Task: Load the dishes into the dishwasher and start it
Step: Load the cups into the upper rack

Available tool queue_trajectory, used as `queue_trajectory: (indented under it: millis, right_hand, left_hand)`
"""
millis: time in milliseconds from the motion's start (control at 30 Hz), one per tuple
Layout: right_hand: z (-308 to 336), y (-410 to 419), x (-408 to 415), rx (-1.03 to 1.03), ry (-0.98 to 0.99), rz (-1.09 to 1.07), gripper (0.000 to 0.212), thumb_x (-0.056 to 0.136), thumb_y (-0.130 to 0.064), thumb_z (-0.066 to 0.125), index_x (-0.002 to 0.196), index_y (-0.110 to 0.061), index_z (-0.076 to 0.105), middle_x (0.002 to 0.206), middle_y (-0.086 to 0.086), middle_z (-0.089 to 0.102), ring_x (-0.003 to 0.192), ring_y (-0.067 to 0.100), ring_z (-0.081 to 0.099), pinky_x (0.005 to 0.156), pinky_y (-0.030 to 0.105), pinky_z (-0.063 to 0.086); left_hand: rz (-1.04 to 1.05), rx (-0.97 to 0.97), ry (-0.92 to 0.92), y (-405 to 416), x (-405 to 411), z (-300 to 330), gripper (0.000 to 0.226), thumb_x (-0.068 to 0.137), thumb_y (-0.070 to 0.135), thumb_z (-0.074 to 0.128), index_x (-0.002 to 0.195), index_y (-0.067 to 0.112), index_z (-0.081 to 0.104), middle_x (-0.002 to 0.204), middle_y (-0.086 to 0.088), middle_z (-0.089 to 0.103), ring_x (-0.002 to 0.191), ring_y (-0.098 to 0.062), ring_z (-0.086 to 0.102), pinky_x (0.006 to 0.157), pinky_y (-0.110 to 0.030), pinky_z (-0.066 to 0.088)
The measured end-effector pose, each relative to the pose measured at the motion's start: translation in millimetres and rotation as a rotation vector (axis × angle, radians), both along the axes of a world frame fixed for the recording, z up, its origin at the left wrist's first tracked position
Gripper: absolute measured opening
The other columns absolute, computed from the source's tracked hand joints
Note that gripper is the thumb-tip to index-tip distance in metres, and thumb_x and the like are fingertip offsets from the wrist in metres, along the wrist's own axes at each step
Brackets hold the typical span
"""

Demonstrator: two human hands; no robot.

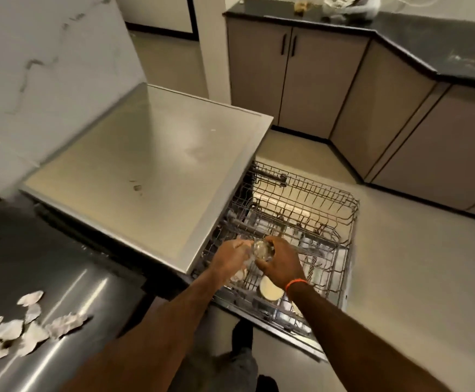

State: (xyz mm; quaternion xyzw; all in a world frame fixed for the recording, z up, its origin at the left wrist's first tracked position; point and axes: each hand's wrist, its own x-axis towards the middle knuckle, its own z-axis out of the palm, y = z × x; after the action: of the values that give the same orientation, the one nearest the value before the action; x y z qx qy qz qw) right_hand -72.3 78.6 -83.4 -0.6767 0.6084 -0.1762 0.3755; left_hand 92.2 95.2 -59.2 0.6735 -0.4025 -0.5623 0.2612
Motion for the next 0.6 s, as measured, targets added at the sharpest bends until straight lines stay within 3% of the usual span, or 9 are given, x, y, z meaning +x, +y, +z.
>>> queue_trajectory:
  millis: [67,167,233,300,367,467,600]
  right_hand:
    - [-21.6,-21.5,10.3,0.012,0.002,-0.032,0.055,0.076,-0.035,0.080,0.124,-0.023,0.056,0.118,0.000,0.060,0.104,0.018,0.058,0.090,0.036,0.051]
    - [-66.3,-63.1,31.3,0.024,0.028,-0.037,0.047,0.081,-0.035,0.075,0.122,-0.021,0.057,0.113,0.001,0.064,0.102,0.022,0.062,0.088,0.038,0.052]
    - [-93.0,-84.7,43.1,0.023,0.096,-0.003,0.051,0.082,-0.043,0.070,0.126,-0.022,0.055,0.119,0.002,0.065,0.107,0.026,0.063,0.092,0.042,0.051]
    - [-119.1,-101.7,53.0,0.046,0.162,0.023,0.060,0.081,-0.049,0.069,0.135,-0.027,0.053,0.128,0.000,0.064,0.116,0.026,0.061,0.101,0.044,0.045]
    - [-138.2,-110.9,59.4,0.046,0.256,0.063,0.065,0.080,-0.053,0.070,0.138,-0.031,0.051,0.131,-0.002,0.063,0.124,0.024,0.055,0.107,0.044,0.035]
    - [-156.9,-116.5,63.5,0.043,0.378,0.152,0.066,0.080,-0.057,0.069,0.138,-0.032,0.050,0.135,-0.001,0.061,0.136,0.025,0.041,0.113,0.050,0.025]
    - [-172.0,-116.1,65.5,0.042,0.447,0.200,0.068,0.082,-0.057,0.068,0.142,-0.033,0.047,0.144,-0.002,0.053,0.145,0.028,0.025,0.115,0.055,0.018]
  left_hand:
    - [0.109,0.046,0.070,-21.5,0.9,-22.1,0.026,0.104,0.026,0.049,0.107,0.012,0.072,0.105,-0.012,0.074,0.098,-0.027,0.072,0.081,-0.038,0.062]
    - [0.291,0.059,0.145,-60.3,-2.1,-68.8,0.024,0.105,0.017,0.047,0.099,0.014,0.071,0.098,-0.013,0.073,0.093,-0.030,0.069,0.083,-0.044,0.057]
    - [0.409,0.076,0.151,-77.4,-4.8,-93.2,0.022,0.105,0.013,0.048,0.108,0.008,0.070,0.101,-0.013,0.070,0.091,-0.025,0.066,0.077,-0.032,0.055]
    - [0.491,0.071,0.096,-90.4,-3.6,-120.0,0.028,0.105,0.012,0.050,0.124,-0.002,0.065,0.117,-0.015,0.067,0.103,-0.025,0.064,0.081,-0.023,0.052]
    - [0.512,0.057,0.049,-95.6,-1.0,-140.6,0.030,0.106,0.015,0.049,0.122,-0.004,0.065,0.116,-0.016,0.067,0.105,-0.025,0.063,0.081,-0.020,0.052]
    - [0.569,0.107,0.032,-102.1,0.9,-159.5,0.031,0.104,0.032,0.053,0.112,0.007,0.069,0.108,-0.014,0.070,0.099,-0.028,0.066,0.086,-0.036,0.055]
    - [0.621,0.170,0.033,-103.4,-2.5,-172.9,0.032,0.107,0.029,0.048,0.118,0.005,0.067,0.103,-0.009,0.069,0.085,-0.016,0.063,0.071,-0.027,0.050]
